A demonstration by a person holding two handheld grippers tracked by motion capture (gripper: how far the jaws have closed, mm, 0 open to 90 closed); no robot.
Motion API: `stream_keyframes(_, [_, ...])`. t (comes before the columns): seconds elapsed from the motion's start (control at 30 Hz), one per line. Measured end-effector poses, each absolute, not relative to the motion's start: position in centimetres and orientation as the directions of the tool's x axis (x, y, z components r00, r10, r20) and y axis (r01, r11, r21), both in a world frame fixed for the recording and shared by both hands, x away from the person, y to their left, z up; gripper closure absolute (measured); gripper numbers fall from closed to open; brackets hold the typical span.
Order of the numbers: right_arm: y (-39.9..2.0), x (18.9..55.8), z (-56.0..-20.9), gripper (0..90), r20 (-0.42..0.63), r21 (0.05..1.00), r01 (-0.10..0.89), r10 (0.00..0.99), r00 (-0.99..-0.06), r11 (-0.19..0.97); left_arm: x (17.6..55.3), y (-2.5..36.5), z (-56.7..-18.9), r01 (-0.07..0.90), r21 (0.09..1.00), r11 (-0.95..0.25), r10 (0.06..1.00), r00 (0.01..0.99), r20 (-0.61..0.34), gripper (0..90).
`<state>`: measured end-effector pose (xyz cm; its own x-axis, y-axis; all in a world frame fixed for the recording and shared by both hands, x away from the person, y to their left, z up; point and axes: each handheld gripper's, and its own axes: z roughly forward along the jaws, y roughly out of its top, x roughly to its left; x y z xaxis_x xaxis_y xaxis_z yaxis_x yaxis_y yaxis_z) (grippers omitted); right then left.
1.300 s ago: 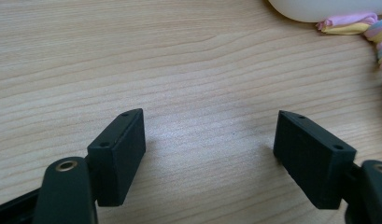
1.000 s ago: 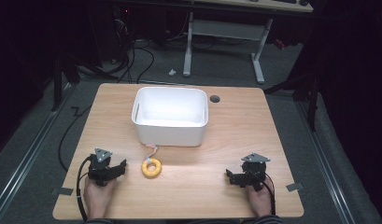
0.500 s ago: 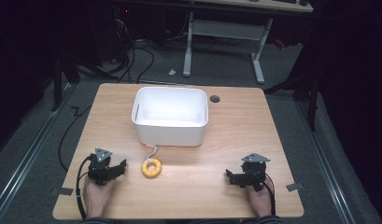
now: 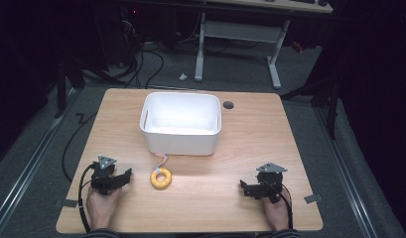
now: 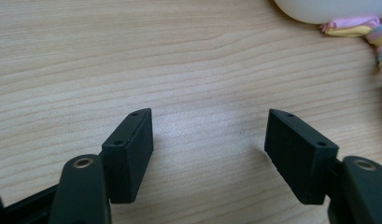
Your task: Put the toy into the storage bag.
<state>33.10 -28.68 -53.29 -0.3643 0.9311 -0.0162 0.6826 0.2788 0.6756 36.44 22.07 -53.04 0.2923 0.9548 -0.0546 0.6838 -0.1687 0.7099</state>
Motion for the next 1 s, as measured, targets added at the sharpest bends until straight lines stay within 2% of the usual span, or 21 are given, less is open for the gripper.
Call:
stream_keyframes(0.27, [-28.7, 33.1, -53.3, 0.0, -0.016, 0.676, 0.683, 0.931, -0.364, 0.279, 35.8, 22.5, -52.5, 0.692, 0.706, -0.153, 0.95, 0.3, -0.088, 33.3])
stream_keyframes(0.5, [-28.7, 33.1, -53.3, 0.0, -0.016, 0.676, 0.683, 0.931, -0.364, 0.279, 35.2, 21.9, -51.7, 0.694, 0.693, -0.195, 0.941, 0.332, -0.068, 36.3])
stream_keyframes(0.53, [-28.7, 33.1, -53.3, 0.0, -0.016, 0.676, 0.683, 0.931, -0.364, 0.279, 35.2, 21.7, -51.5, 0.71, 0.676, -0.195, 0.937, 0.339, -0.086, 39.2])
stream_keyframes(0.63, [-28.7, 33.1, -53.3, 0.0, -0.016, 0.675, 0.683, 0.931, -0.364, 0.279, 35.1, 21.5, -51.3, 0.722, 0.664, -0.196, 0.931, 0.349, -0.104, 40.8])
stream_keyframes(0.73, [-28.7, 33.1, -53.3, 0.0, -0.016, 0.675, 0.683, 0.931, -0.364, 0.279, 35.1, 20.8, -50.8, 0.733, 0.638, -0.235, 0.922, 0.376, -0.092, 41.2])
stream_keyframes(1.0, [-28.7, 33.1, -53.3, 0.0, -0.016, 0.676, 0.683, 0.931, -0.364, 0.279, 34.9, 19.6, -50.1, 0.718, 0.642, -0.268, 0.905, 0.416, -0.087, 42.6])
